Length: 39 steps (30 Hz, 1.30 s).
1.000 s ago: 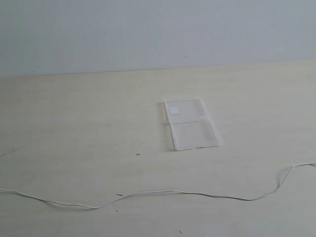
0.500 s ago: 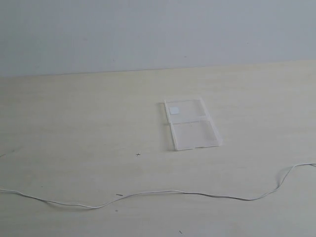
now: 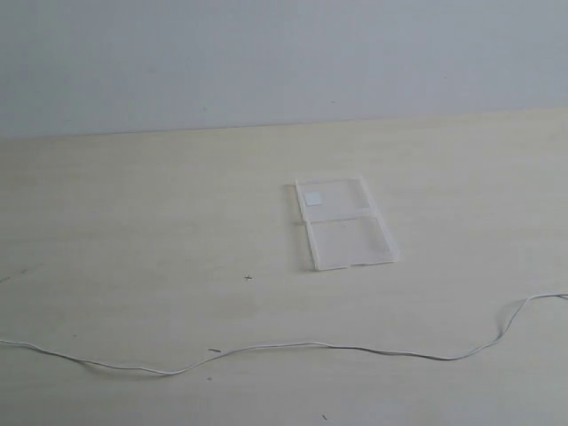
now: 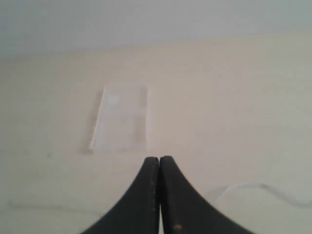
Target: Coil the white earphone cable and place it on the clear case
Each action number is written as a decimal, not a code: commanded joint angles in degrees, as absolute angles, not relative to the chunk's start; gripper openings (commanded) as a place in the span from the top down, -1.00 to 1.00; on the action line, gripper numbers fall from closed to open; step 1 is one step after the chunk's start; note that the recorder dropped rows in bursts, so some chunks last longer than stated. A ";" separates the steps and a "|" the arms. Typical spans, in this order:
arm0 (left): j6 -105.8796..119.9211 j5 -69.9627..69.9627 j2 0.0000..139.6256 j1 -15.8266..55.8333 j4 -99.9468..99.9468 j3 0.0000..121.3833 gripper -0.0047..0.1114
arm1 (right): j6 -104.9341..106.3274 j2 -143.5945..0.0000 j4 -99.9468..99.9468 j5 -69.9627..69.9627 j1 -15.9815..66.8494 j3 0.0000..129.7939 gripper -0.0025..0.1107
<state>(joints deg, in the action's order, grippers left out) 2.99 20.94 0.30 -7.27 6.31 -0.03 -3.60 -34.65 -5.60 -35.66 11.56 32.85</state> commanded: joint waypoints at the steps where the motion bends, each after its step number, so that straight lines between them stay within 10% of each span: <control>1: 2.85 20.20 0.00 -7.35 6.08 0.00 0.78 | 1.50 -41.65 -16.64 -40.57 11.28 33.13 0.95; 23: 2.85 20.20 0.00 -7.35 6.08 0.00 0.78 | 68.18 -60.73 -95.06 -43.19 11.28 33.13 0.95; 39: 2.85 20.20 0.00 -7.35 6.08 0.00 0.78 | 66.52 -71.07 -61.36 -44.73 19.43 49.18 0.95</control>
